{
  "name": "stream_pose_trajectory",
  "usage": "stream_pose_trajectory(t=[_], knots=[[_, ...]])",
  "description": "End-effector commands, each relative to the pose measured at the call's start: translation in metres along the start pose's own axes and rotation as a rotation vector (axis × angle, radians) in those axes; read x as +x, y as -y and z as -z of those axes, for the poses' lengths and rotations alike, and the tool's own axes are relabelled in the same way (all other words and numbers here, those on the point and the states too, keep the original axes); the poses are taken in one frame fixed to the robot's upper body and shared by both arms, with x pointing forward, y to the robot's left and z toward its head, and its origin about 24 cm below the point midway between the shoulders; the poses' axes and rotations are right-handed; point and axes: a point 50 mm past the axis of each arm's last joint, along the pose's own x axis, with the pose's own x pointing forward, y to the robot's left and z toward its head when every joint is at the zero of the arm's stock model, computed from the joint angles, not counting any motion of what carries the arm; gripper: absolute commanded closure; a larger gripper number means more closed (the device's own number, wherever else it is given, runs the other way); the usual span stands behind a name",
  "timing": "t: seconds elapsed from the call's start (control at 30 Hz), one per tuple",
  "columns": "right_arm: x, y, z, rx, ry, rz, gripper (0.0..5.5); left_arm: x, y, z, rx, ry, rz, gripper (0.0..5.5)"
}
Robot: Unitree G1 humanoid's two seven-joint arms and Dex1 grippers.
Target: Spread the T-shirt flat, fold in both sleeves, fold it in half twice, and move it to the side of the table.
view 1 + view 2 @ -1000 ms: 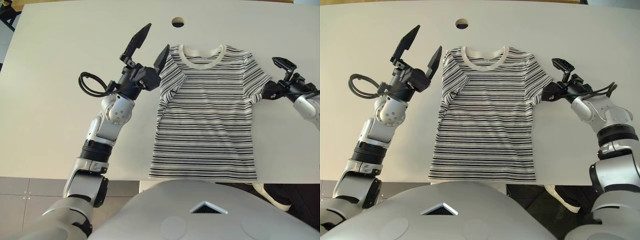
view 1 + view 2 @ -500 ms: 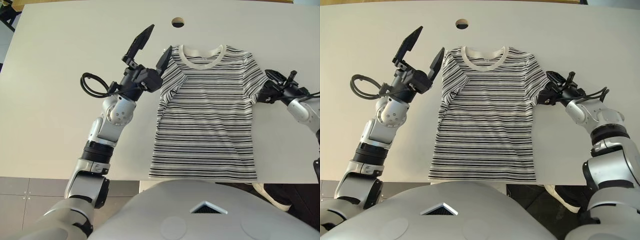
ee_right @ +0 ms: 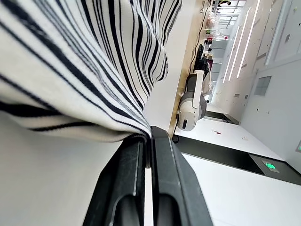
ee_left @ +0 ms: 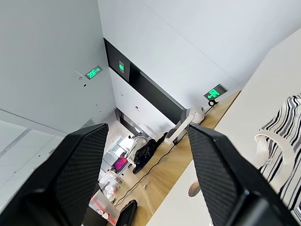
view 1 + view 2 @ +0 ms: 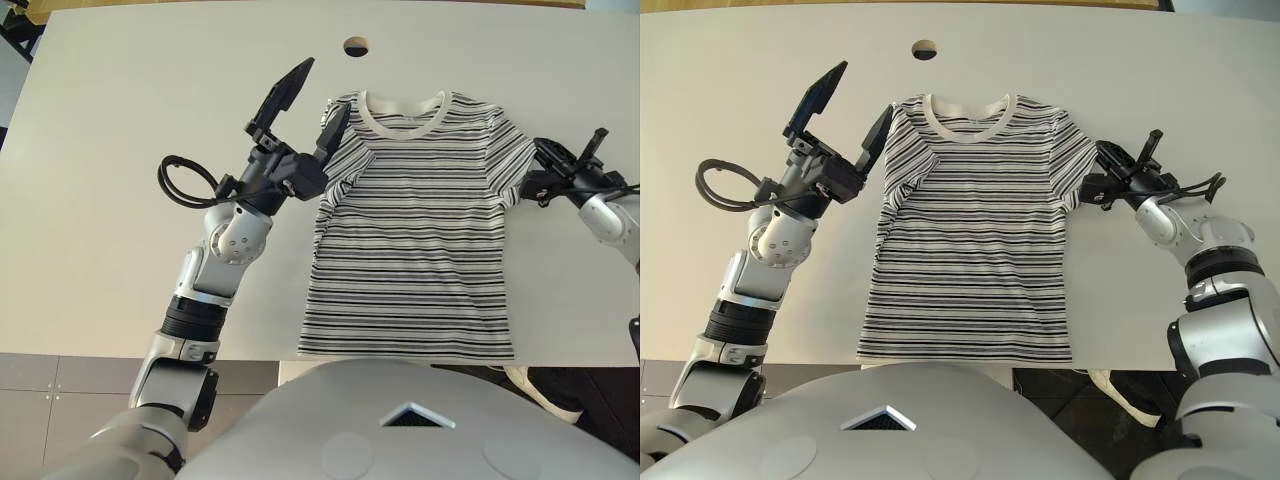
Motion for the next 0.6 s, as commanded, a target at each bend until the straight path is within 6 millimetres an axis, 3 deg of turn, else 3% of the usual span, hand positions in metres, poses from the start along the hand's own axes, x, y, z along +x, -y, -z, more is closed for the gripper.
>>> stream_pose_trajectory(t=[0.03, 0.3, 0.43, 0.6], knots=[[-0.013, -0.036, -0.011, 0.074, 0.023, -0.083, 5.37, -0.001, -0.004, 0.001, 0.005, -0.016, -0.003, 2.34], [-0.013, -0.020, -0.022, 0.151, 0.067, 0.078, 5.37, -0.017, 0.013, 0.007, 0.010, -0.059, 0.122, 2.34], [-0.013, 0.003, -0.022, 0.236, 0.058, 0.223, 5.37, -0.019, 0.013, 0.009, 0.004, -0.071, 0.111, 2.34], [-0.009, 0.016, -0.028, 0.268, 0.066, 0.253, 5.37, -0.023, 0.016, 0.012, -0.006, -0.094, 0.114, 2.34]])
